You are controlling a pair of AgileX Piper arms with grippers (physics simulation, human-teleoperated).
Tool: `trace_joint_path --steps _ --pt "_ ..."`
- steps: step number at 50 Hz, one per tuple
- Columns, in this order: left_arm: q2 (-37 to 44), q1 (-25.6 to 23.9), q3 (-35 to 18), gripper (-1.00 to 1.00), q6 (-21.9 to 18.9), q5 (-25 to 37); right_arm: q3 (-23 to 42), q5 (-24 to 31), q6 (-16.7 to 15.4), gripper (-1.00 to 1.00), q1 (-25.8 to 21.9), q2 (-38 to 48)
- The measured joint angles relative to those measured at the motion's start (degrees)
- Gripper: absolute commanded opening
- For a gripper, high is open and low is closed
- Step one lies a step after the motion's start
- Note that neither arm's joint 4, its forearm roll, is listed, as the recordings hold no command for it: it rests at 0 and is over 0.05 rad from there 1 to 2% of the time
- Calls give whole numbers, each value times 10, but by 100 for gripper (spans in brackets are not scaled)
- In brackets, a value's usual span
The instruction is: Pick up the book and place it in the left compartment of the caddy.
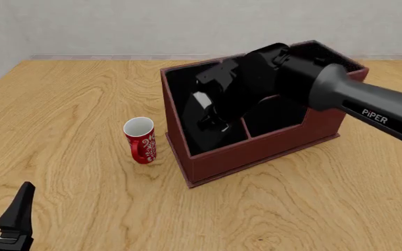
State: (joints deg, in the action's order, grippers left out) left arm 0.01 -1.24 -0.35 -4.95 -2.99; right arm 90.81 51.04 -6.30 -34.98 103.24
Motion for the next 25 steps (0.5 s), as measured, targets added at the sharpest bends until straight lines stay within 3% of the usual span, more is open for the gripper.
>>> trace_joint_path --steps 25 --pt "0 1 2 100 0 2 -19 -33 5 -100 -2 18"
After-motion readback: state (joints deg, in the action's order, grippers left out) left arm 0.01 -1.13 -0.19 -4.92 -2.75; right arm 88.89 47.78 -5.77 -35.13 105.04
